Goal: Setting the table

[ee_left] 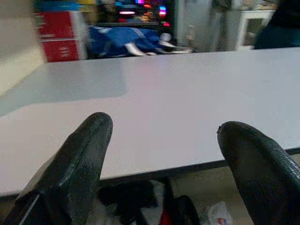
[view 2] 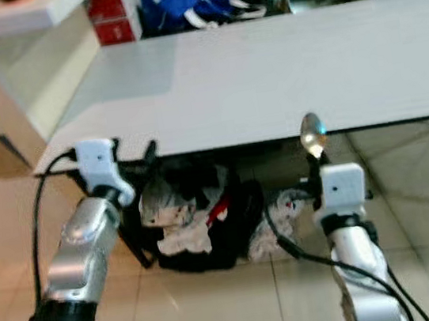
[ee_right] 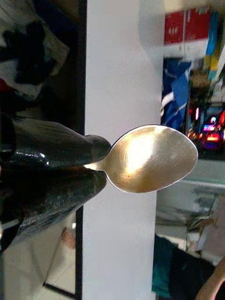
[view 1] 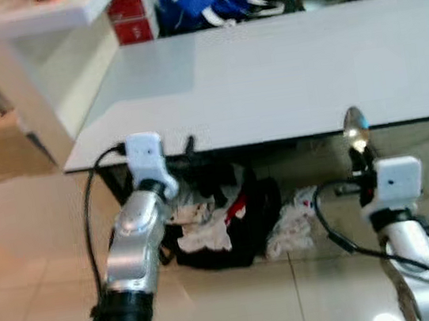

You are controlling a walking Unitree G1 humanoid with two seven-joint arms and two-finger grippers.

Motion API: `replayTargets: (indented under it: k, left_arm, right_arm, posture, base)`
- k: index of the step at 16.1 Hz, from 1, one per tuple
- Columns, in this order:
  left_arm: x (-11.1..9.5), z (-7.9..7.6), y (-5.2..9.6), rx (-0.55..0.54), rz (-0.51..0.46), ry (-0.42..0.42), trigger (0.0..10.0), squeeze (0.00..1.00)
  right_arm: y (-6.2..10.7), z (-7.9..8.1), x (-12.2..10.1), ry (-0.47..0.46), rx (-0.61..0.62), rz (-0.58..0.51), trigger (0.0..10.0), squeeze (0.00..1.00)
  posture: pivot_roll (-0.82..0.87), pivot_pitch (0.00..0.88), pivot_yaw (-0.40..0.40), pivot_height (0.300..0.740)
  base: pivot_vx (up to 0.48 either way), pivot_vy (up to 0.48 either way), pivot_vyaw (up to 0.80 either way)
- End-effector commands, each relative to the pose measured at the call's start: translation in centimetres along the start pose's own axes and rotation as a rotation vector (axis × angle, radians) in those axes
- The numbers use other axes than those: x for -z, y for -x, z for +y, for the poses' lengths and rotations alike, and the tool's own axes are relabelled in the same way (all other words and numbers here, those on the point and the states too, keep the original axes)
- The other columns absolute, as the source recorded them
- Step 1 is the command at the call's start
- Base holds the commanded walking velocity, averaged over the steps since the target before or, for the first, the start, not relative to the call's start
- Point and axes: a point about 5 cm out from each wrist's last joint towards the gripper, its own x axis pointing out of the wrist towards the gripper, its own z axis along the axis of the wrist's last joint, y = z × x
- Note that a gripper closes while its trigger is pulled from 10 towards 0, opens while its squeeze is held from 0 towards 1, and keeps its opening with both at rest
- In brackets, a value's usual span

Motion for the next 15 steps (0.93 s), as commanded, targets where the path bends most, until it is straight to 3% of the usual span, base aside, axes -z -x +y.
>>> replayTargets:
  k: [1,11,15]
  left_arm:
    - [0.02,0.78,0.02,-0.009,0.013,-0.007,10.0,0.00]
    - [-0.21,0.60,-0.02,0.017,0.005,-0.028,10.0,0.00]
    - [-0.40,0.13,0.00,0.028,-0.013,-0.040,10.0,0.00]
  right_arm:
    - [-0.17,0.47,-0.27,-0.005,-0.012,-0.017,0.0,0.00]
    - [-0.11,0.88,-0.07,0.009,-0.025,-0.020,0.0,0.00]
    - [-0.19,0.99,-0.13,0.010,-0.027,-0.026,0.0,0.00]
  posture:
    - [-0.08,0.000,0.077,0.740]
    - [-0.07,0.000,0.073,0.740]
    - [-0.07,0.000,0.075,0.740]
  base:
    - [0.465,0.000,0.00]
    - [0.466,0.000,0.00]
    - [0.000,0.000,0.00]
